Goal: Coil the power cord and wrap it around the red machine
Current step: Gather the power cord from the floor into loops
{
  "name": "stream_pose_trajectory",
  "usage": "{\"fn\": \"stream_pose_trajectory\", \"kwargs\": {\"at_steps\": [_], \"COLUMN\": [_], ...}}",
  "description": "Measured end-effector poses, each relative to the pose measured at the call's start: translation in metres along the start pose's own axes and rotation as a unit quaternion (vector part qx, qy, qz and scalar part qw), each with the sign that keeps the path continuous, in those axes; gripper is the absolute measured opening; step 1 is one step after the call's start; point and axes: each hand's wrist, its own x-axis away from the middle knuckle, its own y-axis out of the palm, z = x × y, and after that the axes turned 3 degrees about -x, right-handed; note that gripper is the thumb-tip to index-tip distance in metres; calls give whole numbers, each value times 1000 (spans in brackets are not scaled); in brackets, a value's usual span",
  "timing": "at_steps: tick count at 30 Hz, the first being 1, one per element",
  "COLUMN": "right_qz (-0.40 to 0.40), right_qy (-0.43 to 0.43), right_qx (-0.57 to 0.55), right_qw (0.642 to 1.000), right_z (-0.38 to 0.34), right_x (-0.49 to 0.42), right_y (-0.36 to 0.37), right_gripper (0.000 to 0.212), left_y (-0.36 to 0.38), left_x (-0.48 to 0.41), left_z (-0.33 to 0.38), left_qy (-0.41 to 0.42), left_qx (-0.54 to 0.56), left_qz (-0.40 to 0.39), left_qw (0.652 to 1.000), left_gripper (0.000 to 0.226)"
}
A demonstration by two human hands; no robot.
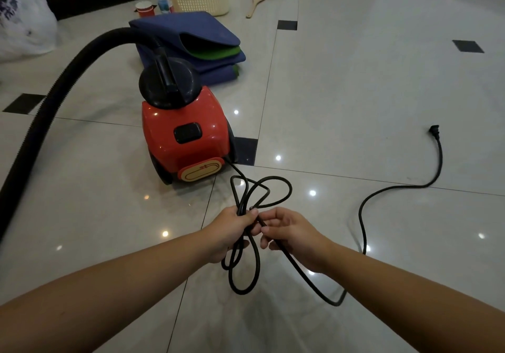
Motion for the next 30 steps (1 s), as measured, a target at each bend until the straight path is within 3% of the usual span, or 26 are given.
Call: {"fn": "stream_pose_trajectory", "kwargs": {"at_steps": [3, 6, 9, 11, 14, 18, 24, 30], "right_qz": [-58, -129, -214, -230, -194, -80, 33, 109], "right_qy": [35, 95, 171, 208, 219, 186, 23, -34], "right_qx": [7, 59, 173, 255, 386, 533, 549, 507], "right_qw": [998, 985, 946, 916, 875, 822, 835, 854], "right_z": [3, 4, 10, 13, 10, -7, -33, -40], "right_x": [2, 6, 11, 15, 17, 16, -2, -18], "right_y": [-8, -22, -41, -57, -81, -102, -78, -54], "right_gripper": [31, 24, 22, 25, 24, 26, 21, 28], "left_y": [-1, -4, -17, -27, -37, -43, -36, -39], "left_x": [-1, -1, -4, -5, -6, -5, -2, 3], "left_z": [1, 8, 12, 10, 4, 0, -2, -1], "left_qy": [5, 9, 6, -6, -21, -36, -42, -31], "left_qx": [49, 121, 185, 212, 193, 101, 5, -9], "left_qz": [5, 15, 10, -25, -60, -78, -98, -43], "left_qw": [999, 993, 983, 977, 979, 991, 994, 999], "left_gripper": [14, 19, 22, 24, 31, 37, 31, 21]}}
